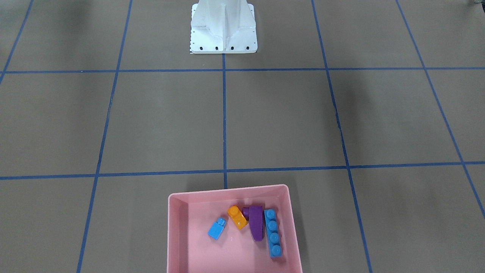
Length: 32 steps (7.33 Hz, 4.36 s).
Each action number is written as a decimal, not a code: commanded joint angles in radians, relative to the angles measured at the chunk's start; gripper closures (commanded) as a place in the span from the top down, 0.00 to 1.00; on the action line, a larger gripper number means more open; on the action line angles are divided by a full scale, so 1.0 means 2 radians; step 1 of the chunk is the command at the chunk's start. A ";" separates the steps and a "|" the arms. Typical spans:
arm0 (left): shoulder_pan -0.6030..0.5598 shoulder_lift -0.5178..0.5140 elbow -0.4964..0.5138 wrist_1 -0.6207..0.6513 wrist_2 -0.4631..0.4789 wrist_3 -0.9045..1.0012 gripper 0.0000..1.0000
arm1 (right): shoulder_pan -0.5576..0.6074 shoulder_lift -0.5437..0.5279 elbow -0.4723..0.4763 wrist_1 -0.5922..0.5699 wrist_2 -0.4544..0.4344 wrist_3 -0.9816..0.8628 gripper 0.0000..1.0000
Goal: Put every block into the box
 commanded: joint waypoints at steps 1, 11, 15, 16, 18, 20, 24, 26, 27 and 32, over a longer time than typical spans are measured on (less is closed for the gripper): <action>-0.001 0.000 -0.005 0.000 0.000 -0.001 1.00 | 0.012 0.009 -0.006 0.000 -0.012 0.017 0.99; 0.000 0.012 -0.023 0.003 -0.018 -0.004 1.00 | 0.011 0.027 -0.019 -0.005 -0.012 0.052 0.99; 0.000 0.013 -0.024 0.003 -0.018 -0.004 1.00 | 0.011 0.033 -0.025 -0.008 0.000 0.035 0.66; 0.000 0.013 -0.024 0.003 -0.018 -0.004 1.00 | 0.011 0.034 -0.025 -0.017 0.000 0.016 0.47; 0.000 0.013 -0.024 0.003 -0.018 -0.004 1.00 | 0.011 0.038 -0.025 -0.017 0.000 0.014 0.44; 0.000 0.013 -0.024 0.003 -0.018 -0.004 1.00 | 0.011 0.040 -0.025 -0.017 0.001 0.014 0.00; 0.000 0.014 -0.023 0.005 -0.018 -0.004 1.00 | 0.005 0.067 -0.016 -0.016 0.000 -0.015 0.00; 0.000 0.015 -0.022 0.005 -0.018 -0.005 1.00 | -0.063 0.083 0.011 -0.016 0.004 -0.017 0.00; 0.000 0.015 -0.021 0.005 -0.018 -0.005 1.00 | -0.084 0.101 0.025 -0.017 0.007 -0.017 0.00; 0.000 0.020 -0.020 0.006 -0.019 -0.019 1.00 | -0.096 0.275 0.048 -0.104 0.026 -0.027 0.00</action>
